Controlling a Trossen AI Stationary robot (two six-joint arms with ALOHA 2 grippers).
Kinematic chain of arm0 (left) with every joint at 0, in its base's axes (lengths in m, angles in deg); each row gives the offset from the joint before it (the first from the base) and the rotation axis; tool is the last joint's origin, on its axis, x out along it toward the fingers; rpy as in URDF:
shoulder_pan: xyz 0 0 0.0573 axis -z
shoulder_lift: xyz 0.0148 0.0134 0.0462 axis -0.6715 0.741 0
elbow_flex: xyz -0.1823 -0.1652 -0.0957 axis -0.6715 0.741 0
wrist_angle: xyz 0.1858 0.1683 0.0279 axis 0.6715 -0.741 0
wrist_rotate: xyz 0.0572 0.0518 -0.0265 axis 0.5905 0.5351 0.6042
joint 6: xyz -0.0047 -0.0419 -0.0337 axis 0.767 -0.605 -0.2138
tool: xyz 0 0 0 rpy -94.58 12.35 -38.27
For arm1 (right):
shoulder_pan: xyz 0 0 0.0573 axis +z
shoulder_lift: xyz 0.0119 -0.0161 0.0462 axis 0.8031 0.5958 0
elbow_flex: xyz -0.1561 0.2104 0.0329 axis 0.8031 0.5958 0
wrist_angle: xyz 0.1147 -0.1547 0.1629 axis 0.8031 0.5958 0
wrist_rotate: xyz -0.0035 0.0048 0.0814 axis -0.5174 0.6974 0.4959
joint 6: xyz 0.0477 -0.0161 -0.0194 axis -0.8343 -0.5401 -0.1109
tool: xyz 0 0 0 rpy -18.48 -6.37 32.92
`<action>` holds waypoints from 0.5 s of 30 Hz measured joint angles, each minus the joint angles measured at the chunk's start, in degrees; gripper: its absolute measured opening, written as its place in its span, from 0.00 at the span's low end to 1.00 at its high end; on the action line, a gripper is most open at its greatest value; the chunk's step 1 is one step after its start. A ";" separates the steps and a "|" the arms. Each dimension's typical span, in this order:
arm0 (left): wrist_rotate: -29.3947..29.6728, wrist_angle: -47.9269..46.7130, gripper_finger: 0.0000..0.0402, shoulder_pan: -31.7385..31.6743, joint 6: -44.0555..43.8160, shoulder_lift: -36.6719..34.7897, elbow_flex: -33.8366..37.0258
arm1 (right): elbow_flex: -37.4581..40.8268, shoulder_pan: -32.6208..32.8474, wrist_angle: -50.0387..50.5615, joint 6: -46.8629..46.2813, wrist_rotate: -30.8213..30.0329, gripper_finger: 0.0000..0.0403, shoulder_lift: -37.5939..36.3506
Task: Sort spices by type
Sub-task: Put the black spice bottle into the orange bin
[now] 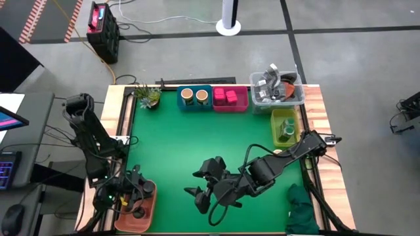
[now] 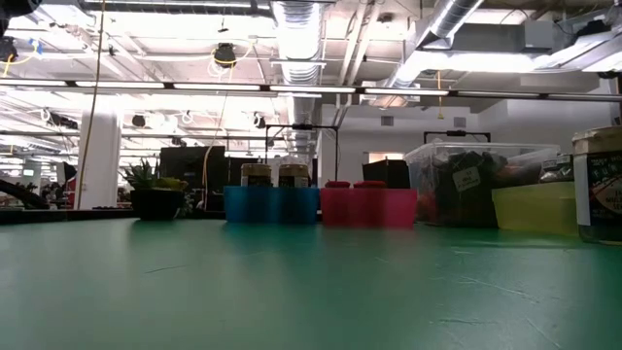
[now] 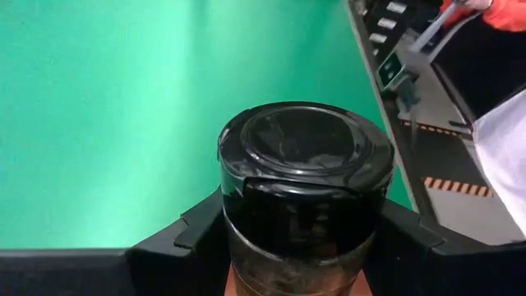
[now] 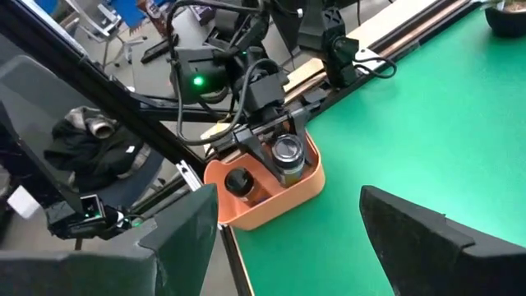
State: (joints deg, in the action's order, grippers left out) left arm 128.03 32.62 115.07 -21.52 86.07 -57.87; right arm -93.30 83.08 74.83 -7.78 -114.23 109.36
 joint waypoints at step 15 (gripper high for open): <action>-3.19 1.16 0.51 0.34 3.66 -0.17 3.00 | 0.00 -0.02 0.40 -0.23 0.17 0.80 0.00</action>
State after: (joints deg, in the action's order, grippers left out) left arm 124.84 33.78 115.41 -17.87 85.89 -54.87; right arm -93.30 83.05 75.23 -8.01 -114.06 109.36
